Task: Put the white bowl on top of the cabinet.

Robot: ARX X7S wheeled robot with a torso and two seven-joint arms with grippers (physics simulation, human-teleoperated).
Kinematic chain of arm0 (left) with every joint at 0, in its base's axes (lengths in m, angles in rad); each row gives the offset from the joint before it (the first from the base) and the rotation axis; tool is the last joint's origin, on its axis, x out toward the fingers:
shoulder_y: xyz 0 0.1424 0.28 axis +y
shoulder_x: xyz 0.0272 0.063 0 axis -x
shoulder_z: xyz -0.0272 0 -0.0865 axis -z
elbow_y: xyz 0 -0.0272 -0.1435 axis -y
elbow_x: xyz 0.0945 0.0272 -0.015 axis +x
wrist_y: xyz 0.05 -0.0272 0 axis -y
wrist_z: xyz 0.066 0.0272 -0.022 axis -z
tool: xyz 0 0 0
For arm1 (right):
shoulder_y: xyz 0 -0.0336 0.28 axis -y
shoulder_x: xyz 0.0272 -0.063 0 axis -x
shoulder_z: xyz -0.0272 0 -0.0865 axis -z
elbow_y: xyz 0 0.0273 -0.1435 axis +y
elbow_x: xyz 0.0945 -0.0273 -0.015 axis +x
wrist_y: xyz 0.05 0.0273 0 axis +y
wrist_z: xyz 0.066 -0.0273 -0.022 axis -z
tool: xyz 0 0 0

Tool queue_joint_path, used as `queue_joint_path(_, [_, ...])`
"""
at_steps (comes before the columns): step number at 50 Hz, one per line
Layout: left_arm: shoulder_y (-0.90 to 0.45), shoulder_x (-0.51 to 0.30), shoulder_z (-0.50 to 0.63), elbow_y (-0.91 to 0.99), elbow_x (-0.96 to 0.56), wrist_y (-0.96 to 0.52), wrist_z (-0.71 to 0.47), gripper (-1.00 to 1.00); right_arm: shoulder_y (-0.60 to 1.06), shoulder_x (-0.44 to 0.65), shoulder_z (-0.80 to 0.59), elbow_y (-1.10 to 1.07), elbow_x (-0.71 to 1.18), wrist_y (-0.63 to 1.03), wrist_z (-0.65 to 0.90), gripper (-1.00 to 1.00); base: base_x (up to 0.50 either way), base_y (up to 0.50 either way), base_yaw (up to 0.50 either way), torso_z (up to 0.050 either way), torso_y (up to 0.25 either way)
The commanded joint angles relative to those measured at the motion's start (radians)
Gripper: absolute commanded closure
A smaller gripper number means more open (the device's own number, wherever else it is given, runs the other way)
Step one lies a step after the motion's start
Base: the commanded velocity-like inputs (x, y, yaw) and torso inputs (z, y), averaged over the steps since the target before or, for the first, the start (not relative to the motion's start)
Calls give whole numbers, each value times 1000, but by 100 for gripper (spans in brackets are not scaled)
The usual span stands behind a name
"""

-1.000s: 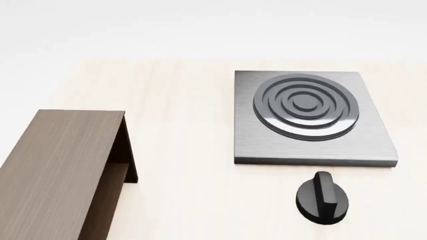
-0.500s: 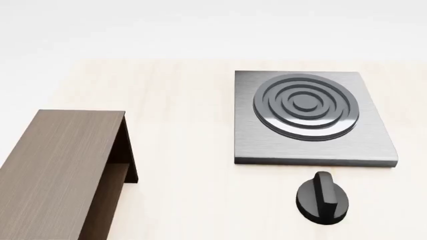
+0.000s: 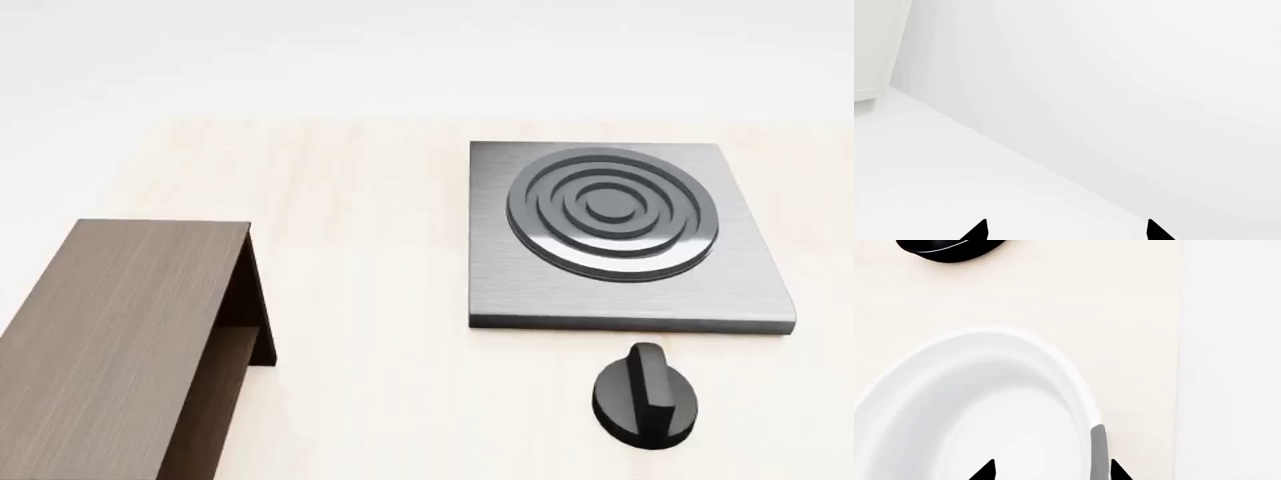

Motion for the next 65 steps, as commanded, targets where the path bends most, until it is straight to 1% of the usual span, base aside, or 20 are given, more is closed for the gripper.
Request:
queue_joint_path(1, [1, 7, -7, -1, -4, 8, 33, -100, -43, 0, 46, 133, -82, 66, 8, 100, 0, -4, -3, 0, 0])
queue_joint_path(10, [-1, 7, -6, -4, -6, 8, 33, -100, -44, -1, 46, 120, -74, 68, 12, 100, 2, -4, -3, -2, 0])
queue_joint_path(13, [-4, 6, -5, -6, -6, 6, 34, -100, -38, 7, 8, 112, -65, 83, -19, 100, 0, -4, -2, -4, 0])
queue_joint_path(14, [-5, 6, -4, -7, -6, 5, 34, -100, -35, -2, 11, 105, -64, 88, 1, 100, 12, -4, -4, 0, 0])
queue_joint_path(15, [-4, 6, -5, -6, -7, 6, 34, -100, -52, -34, 56, 43, -82, 45, 56, 100, 0, 0, 0, -10, 0])
queue_joint_path(18, [-3, 6, -6, -8, -11, 9, 35, -100, -48, -31, 79, 1, -46, 80, 85, 100, 0, -2, -2, 0, 0])
queue_joint_path(21, [-6, 5, -4, -9, -10, 6, 35, -100, -60, -45, 115, -40, -54, 64, 130, 100, 0, -1, -4, -3, 0])
queue_joint_path(24, [-4, 5, -5, -6, -11, 7, 35, -100, -68, -61, 140, -46, -60, 33, 137, 100, -4, -1, -4, 0, 0])
queue_joint_path(25, [-3, 5, -6, -7, -13, 9, 36, -100, -75, -84, 165, -71, -63, -16, 126, 100, 0, -4, -4, 0, 0])
queue_joint_path(26, [-3, 5, -6, -7, -13, 9, 36, -100, -84, -88, 169, -103, -65, -24, 133, 100, 0, 0, -4, 0, 0])
queue_joint_path(29, [-4, 5, -5, -8, -13, 8, 36, -100, -95, -91, 181, -179, -37, -7, 157, 100, 0, -1, -1, -3, 0])
queue_joint_path(37, [0, 5, -6, -5, -13, 9, 36, -100, -89, -89, 213, -268, 30, 21, 197, 100, 0, 0, 0, 0, 0])
queue_joint_path(44, [3, 7, -6, -3, -11, 11, 36, -100, -93, -86, 211, -249, 36, 21, 186, 100, 0, 0, 0, 0, 0])
queue_joint_path(53, [3, 7, -6, -4, -10, 12, 35, -100, -75, -82, 162, -238, 52, 49, 181, 100, 0, 0, 0, 0, 0])
queue_joint_path(59, [0, 6, -5, -7, -10, 12, 36, -100, -51, -97, 130, -248, 127, 80, 154, 100, 0, 0, 0, 0, 0])
queue_joint_path(64, [-1, 6, -4, -8, -10, 13, 36, -100, -19, -122, 147, -271, 259, 100, 149, 100, 0, 0, 0, 0, 0])
queue_joint_path(65, [-1, 6, -4, -8, -11, 13, 36, -100, -11, -134, 159, -282, 313, 102, 152, 100, 0, 0, 0, 0, 0])
